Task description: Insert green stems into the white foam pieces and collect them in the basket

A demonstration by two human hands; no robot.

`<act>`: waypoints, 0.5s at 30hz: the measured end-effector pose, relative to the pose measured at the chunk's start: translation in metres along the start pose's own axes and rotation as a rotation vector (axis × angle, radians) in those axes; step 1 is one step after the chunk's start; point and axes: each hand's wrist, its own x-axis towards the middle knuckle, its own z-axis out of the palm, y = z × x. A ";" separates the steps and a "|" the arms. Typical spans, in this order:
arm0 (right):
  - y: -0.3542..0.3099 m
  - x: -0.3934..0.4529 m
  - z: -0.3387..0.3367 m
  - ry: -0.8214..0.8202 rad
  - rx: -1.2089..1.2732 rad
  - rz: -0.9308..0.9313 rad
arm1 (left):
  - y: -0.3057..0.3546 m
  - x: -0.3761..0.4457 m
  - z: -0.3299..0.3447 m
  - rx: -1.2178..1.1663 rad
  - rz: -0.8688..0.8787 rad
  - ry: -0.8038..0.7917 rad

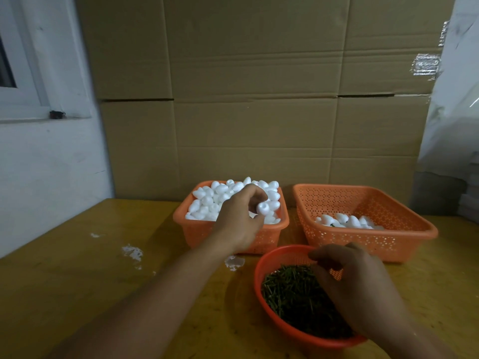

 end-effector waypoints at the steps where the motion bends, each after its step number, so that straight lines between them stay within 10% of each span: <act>1: 0.000 0.000 0.000 -0.009 -0.010 -0.004 | 0.002 -0.006 0.000 -0.015 0.007 -0.022; 15: 0.002 0.007 -0.003 -0.278 -0.146 -0.048 | 0.011 -0.064 0.000 -0.220 0.075 -0.235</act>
